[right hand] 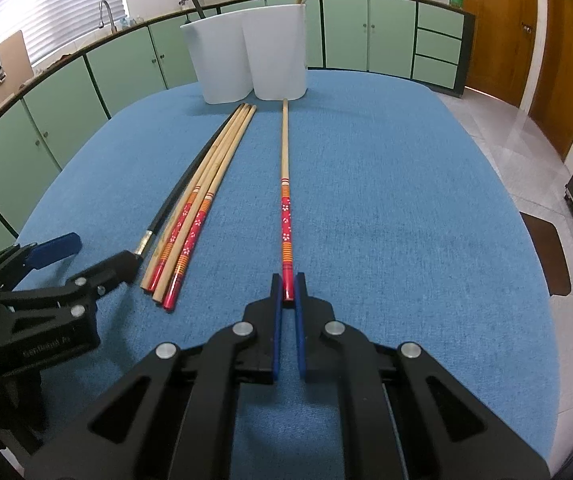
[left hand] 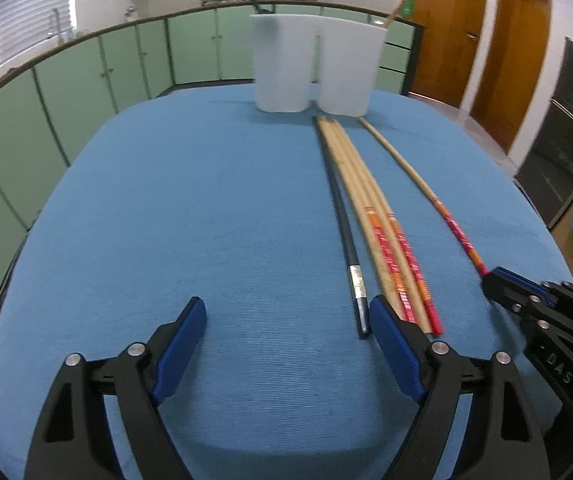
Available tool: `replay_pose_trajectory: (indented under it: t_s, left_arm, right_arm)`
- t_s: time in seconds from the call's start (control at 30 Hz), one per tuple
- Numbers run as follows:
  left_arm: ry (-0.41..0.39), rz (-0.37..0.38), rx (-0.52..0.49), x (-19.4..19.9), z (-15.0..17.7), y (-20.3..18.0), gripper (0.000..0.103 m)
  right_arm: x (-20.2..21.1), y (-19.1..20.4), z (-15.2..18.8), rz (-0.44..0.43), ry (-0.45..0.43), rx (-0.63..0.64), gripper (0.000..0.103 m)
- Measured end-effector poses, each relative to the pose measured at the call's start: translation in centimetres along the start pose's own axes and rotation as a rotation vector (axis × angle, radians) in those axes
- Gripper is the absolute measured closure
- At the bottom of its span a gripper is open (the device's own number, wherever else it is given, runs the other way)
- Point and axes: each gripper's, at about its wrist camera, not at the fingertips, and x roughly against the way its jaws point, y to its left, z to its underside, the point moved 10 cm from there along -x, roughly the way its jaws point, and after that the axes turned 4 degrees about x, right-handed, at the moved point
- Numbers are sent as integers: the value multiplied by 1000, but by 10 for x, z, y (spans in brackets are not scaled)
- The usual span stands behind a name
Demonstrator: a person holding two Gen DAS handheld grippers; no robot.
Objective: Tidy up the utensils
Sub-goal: 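Grasp another red-patterned chopstick by its end with the right tool, then grasp another black chopstick by its end with the left tool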
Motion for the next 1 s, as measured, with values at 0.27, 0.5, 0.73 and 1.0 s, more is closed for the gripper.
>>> replay_pose_trajectory:
  t_s: [0.27, 0.5, 0.73, 1.0]
  left_arm:
    - [2, 0, -10, 0, 0, -2, 24]
    - [0, 30, -74, 0, 2, -17, 59]
    - [-6, 64, -103, 3, 3, -26, 96]
    - [-25, 80, -82, 5, 2, -24, 97]
  right_arm:
    - [0, 0, 1, 2, 1, 4, 97]
    - [0, -1, 1, -15, 4, -9, 96]
    - [0, 0, 1, -17, 4, -11, 97]
    - [2, -1, 1, -33, -4, -22, 98]
